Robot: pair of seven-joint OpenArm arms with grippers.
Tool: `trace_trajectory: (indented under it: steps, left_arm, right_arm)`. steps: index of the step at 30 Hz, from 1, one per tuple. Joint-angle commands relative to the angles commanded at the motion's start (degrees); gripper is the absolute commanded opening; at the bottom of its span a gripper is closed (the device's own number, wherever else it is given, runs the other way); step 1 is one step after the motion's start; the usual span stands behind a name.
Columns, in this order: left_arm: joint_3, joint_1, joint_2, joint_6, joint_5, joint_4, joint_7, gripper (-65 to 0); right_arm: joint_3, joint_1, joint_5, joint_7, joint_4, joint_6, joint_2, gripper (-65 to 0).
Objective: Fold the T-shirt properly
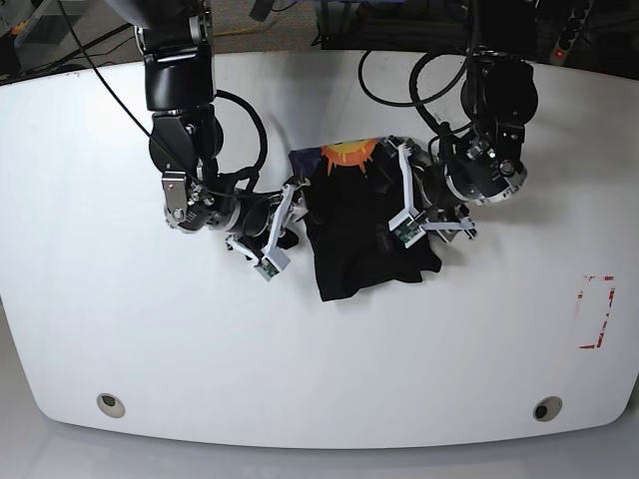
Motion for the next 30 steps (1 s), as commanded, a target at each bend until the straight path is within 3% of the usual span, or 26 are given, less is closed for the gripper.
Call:
trace_trajectory:
  steps: [3, 6, 10, 11, 12, 13, 17, 20, 23, 28, 30]
  left_arm:
    - [0.1, 0.0, 0.6, 0.0, 0.0, 1.9, 0.0, -25.6]
    - [0.2, 0.0, 3.6, 0.7, 0.3, 1.8, 0.0, -25.1]
    - [4.4, 0.1, 6.5, 13.5, 3.4, 1.8, -0.4, -14.6]
    - [5.9, 0.1, 6.9, 16.7, 4.6, 1.8, -0.4, -13.5]
    - [8.1, 0.4, 7.7, 21.8, 6.2, 1.7, -0.7, -13.2]
    - [9.1, 0.5, 8.4, 24.0, 6.9, 1.7, -1.1, -13.2]
    - [15.7, 3.2, 10.9, 37.3, 12.4, -1.3, -6.0, -12.6]
    - [18.5, 4.7, 12.5, 43.0, 17.3, -7.0, -11.1, -12.6]
    - [18.6, 6.2, 13.0, 45.1, 19.8, -12.2, -16.2, -12.6]
    - [16.9, 9.0, 13.7, 50.5, 23.3, -20.9, -28.1, -12.6]
    - [15.6, 9.6, 13.7, 51.1, 24.1, -23.3, -30.5, -12.6]
  right_arm:
    - [0.6, -1.1, -0.2, -1.7, 5.3, 0.0, 0.4, -20.6]
    - [3.4, -1.4, -0.1, -4.6, 9.0, 0.0, 1.3, -20.6]
    - [9.6, -1.8, -0.1, -6.8, 10.9, 0.0, 1.7, -20.6]
    - [10.6, -1.9, -0.1, -6.8, 11.0, 0.0, 1.7, -20.6]
    - [11.5, -1.9, -0.1, -6.8, 10.9, 0.0, 2.0, -20.6]
    - [11.7, -1.9, -0.1, -6.8, 10.8, 0.0, 2.5, -20.6]
    - [11.9, -1.9, 0.2, -6.8, 10.6, 0.0, 4.7, -20.6]
    - [12.0, -2.0, 0.0, -6.8, 10.5, 0.0, 4.9, -20.6]
    - [12.0, -2.0, -0.1, -6.8, 10.5, 0.0, 4.9, -20.6]
    - [12.0, -2.7, -0.1, -6.6, 10.5, 0.0, 4.9, -20.6]
    - [12.0, -2.8, 0.1, -6.6, 10.5, 0.0, 4.8, -20.6]
